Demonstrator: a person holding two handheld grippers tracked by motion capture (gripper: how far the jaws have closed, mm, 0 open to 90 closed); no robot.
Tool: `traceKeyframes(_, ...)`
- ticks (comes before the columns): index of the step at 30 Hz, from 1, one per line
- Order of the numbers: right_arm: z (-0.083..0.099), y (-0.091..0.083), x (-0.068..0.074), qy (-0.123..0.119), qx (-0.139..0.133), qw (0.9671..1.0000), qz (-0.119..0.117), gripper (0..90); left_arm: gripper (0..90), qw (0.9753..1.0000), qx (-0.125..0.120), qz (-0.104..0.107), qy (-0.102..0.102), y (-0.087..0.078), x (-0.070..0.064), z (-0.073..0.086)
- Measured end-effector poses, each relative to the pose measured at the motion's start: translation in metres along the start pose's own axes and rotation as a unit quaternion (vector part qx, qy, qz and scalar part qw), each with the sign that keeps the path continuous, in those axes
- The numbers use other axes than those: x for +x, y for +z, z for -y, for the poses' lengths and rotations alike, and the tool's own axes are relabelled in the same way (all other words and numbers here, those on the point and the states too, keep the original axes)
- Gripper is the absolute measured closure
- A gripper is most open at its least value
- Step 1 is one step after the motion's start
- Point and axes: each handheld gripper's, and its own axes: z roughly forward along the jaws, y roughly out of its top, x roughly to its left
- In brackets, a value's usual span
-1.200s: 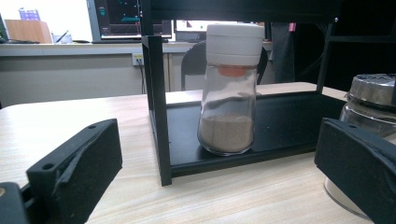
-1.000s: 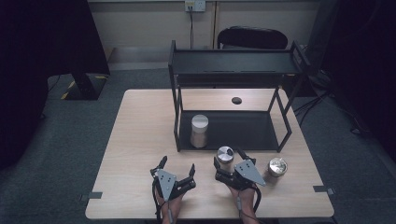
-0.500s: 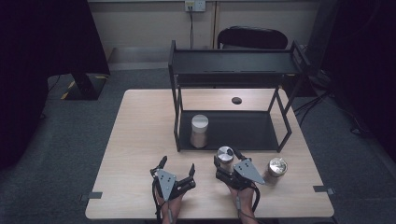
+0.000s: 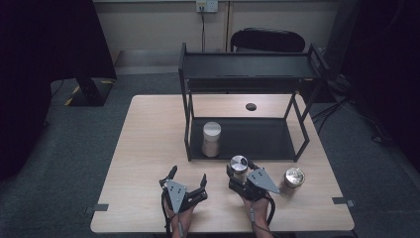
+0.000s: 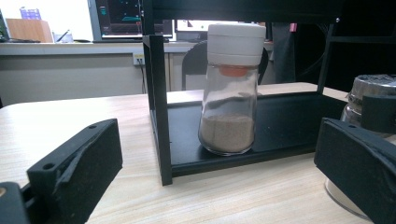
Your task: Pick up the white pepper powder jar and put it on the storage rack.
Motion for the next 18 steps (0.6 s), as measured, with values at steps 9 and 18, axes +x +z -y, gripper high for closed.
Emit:
traceKeyframes(9,-0.0007,-0.0007,-0.0036,0.005,0.0,1.0,-0.003,32.1,0.7,1.0,0.0,-0.001,0.0,0.0,-0.0002,-0.0002)
traceKeyframes(18,-0.0033,-0.0008,-0.0036,0.005,0.004,1.0,-0.003,33.0,0.9,1.0,0.0,-0.001,0.0,0.0001,-0.0003,-0.0001)
